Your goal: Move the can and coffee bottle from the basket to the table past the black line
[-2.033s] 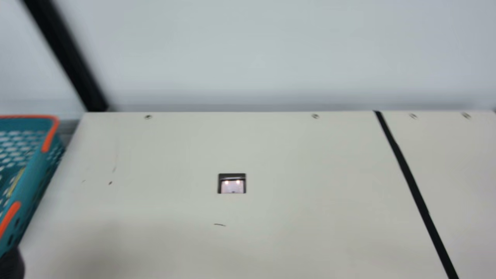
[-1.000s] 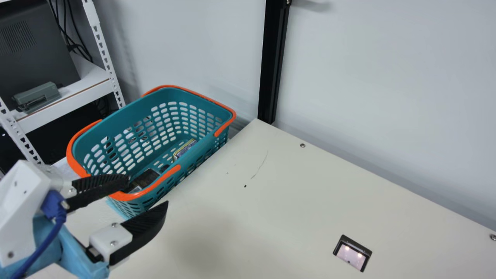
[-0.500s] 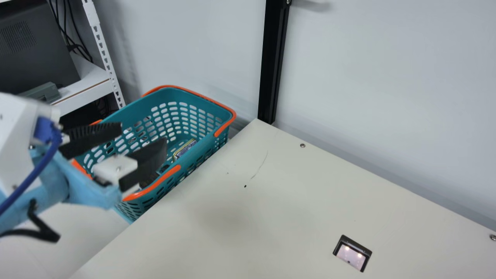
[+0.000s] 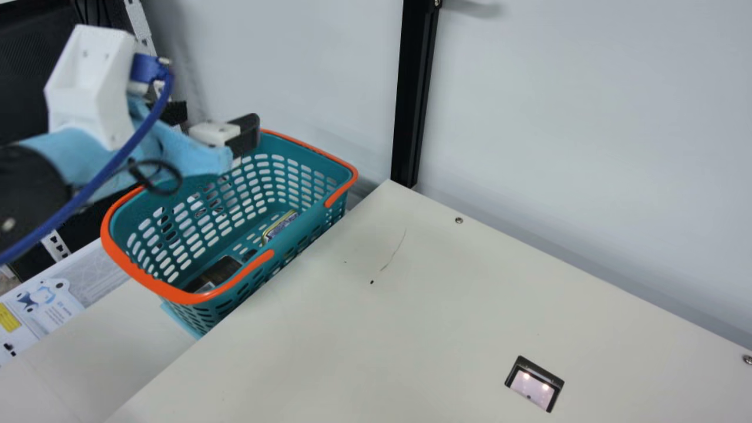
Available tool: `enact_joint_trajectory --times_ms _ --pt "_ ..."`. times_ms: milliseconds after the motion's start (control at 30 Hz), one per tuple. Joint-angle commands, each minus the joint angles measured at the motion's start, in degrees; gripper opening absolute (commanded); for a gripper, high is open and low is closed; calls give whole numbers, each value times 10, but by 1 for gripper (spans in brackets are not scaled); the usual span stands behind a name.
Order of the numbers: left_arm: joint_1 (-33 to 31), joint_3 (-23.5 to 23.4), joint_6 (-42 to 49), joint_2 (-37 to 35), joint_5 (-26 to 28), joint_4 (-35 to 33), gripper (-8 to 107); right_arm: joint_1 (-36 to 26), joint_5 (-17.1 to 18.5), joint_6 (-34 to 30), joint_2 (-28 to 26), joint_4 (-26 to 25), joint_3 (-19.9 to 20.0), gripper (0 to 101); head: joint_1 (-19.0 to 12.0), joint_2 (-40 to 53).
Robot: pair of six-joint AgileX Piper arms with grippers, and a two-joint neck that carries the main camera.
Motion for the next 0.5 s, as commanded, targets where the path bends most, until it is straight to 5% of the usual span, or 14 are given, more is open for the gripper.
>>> enact_joint_trajectory --times_ms 0,333,467 --pt "18 -32 94 94 3 -38 90 0 0 0 0 0 0 101 -10 4" --pt "114 -151 379 257 127 -222 90 0 0 0 0 0 0 101 -10 4" --pt "163 -196 448 324 176 -248 90 0 0 0 0 0 0 101 -10 4"
